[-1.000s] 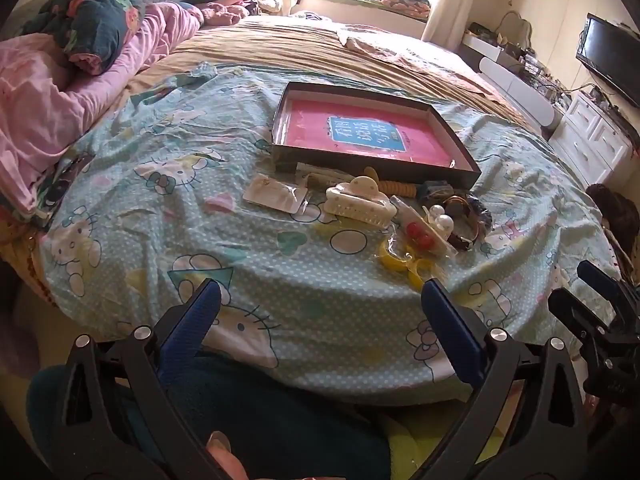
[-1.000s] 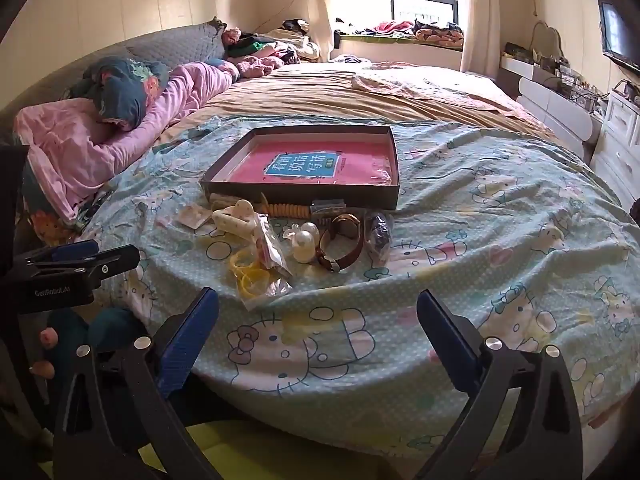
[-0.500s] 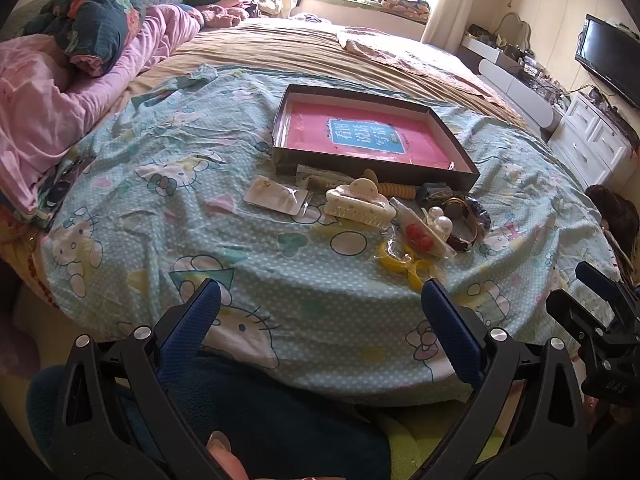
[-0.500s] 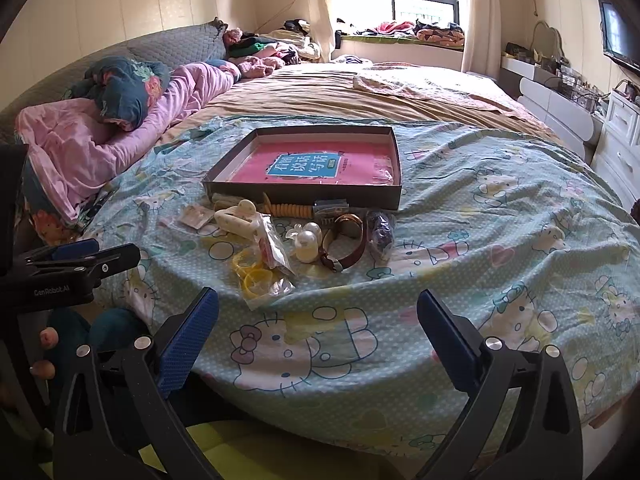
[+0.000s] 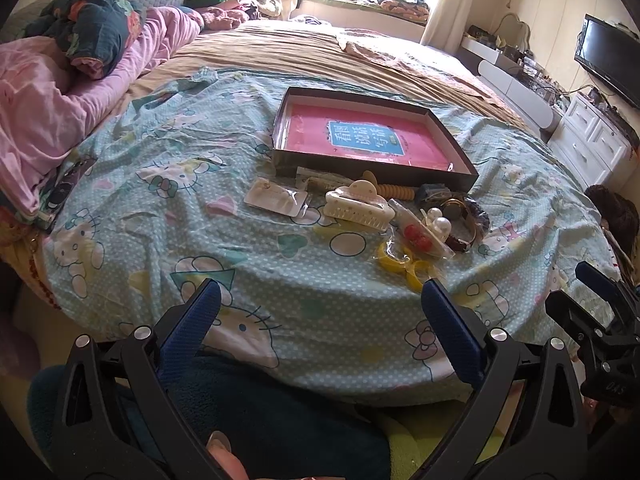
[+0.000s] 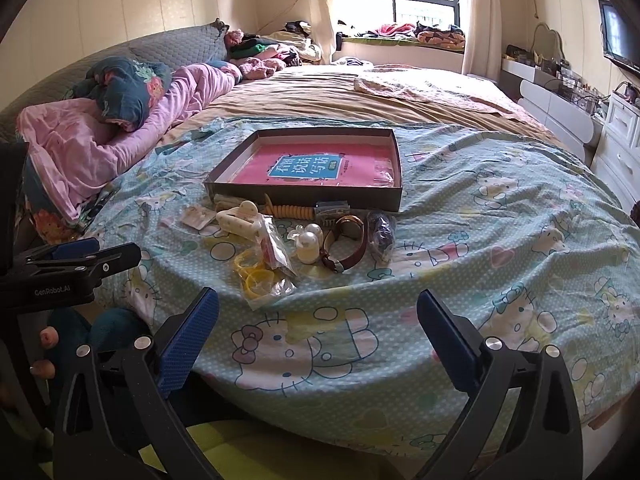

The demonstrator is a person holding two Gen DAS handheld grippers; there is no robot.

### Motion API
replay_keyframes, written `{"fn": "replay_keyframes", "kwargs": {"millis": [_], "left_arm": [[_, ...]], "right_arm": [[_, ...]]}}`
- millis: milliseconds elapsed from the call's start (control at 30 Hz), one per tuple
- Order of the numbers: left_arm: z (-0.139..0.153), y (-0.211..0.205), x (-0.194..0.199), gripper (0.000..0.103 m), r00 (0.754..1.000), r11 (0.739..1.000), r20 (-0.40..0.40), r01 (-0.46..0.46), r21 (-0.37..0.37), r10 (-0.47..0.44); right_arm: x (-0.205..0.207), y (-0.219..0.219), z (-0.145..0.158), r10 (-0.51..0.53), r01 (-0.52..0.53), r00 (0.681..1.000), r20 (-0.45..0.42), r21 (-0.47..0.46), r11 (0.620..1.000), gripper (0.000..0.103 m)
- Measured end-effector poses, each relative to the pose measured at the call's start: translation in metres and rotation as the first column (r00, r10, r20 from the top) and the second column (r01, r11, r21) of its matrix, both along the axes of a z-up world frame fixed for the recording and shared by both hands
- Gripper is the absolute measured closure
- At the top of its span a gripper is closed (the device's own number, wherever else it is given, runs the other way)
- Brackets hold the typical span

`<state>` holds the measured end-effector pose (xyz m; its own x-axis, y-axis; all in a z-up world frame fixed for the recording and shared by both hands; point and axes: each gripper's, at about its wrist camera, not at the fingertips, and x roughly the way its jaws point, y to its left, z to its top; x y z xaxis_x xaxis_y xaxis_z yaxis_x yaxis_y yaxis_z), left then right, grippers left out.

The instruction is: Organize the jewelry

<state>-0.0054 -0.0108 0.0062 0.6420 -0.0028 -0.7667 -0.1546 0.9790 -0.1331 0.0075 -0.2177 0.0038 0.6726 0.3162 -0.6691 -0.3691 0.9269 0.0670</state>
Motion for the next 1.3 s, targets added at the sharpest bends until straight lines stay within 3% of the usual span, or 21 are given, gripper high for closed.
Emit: {"fn": "replay_keyframes", "kwargs": {"millis": [833, 1300], "left_arm": [[0.002, 0.001, -0.001, 0.009, 1.0, 1.0, 0.002, -0.005, -0.003, 0.005], [-0.005, 0.038, 0.007, 0.009, 0.996, 0.995, -0.013, -0.089, -0.033, 0.089]], "right_arm": [[0.0, 0.004, -0.001, 0.009, -0.009, 1.0, -0.004, 0.002, 1.0, 0.004], [0.021, 0.019, 0.001, 0.078, -0.078, 0.997, 0.01, -0.012, 0.997, 0.004]]}}
